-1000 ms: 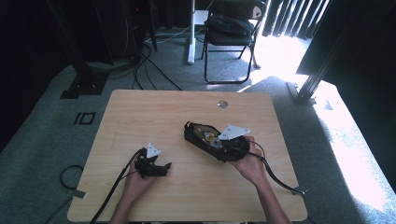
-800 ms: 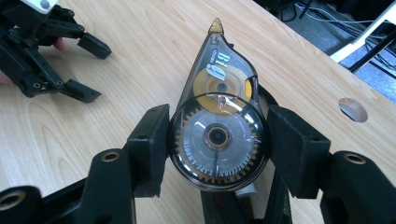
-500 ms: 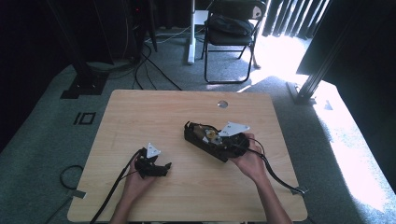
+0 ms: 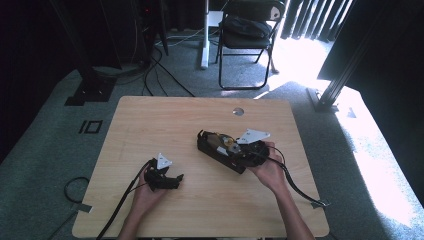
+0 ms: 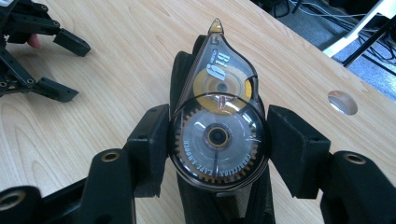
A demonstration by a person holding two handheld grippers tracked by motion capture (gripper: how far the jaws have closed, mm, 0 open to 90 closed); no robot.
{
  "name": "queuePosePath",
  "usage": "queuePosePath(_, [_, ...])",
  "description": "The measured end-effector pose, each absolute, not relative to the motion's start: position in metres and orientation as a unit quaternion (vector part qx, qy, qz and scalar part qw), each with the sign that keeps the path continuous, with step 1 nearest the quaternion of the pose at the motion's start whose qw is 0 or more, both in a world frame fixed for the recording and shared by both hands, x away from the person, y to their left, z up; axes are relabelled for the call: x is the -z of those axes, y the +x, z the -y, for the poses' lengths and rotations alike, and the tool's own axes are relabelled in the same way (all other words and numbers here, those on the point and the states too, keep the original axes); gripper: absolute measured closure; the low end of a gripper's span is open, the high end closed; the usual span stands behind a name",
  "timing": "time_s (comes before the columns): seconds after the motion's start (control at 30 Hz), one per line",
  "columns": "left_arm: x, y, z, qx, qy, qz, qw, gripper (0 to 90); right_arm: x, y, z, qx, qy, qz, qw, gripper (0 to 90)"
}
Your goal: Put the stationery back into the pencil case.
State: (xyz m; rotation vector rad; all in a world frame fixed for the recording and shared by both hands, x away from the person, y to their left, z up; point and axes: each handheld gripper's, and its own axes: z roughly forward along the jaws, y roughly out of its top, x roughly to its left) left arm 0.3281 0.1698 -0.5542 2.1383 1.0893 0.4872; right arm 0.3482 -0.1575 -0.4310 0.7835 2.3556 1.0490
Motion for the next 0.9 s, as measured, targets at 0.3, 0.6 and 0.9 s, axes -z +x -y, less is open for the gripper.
queuePosePath(0.3, [0.554, 0.328, -0.170, -0.187, 0.821, -0.418, 0.340, 15.6, 0.432, 0.354, 0.158, -0.379, 0.286, -0.852, 0.220, 41.2])
queuePosePath(0.6, [0.554, 0.328, -0.170, -0.186, 0.822, -0.418, 0.339, 15.6, 0.434, 0.359, 0.158, -0.380, 0.288, -0.851, 0.221, 41.2])
queuePosePath(0.9, [0.554, 0.328, -0.170, -0.187, 0.822, -0.418, 0.340, 15.6, 0.435, 0.364, 0.159, -0.380, 0.290, -0.850, 0.221, 41.2])
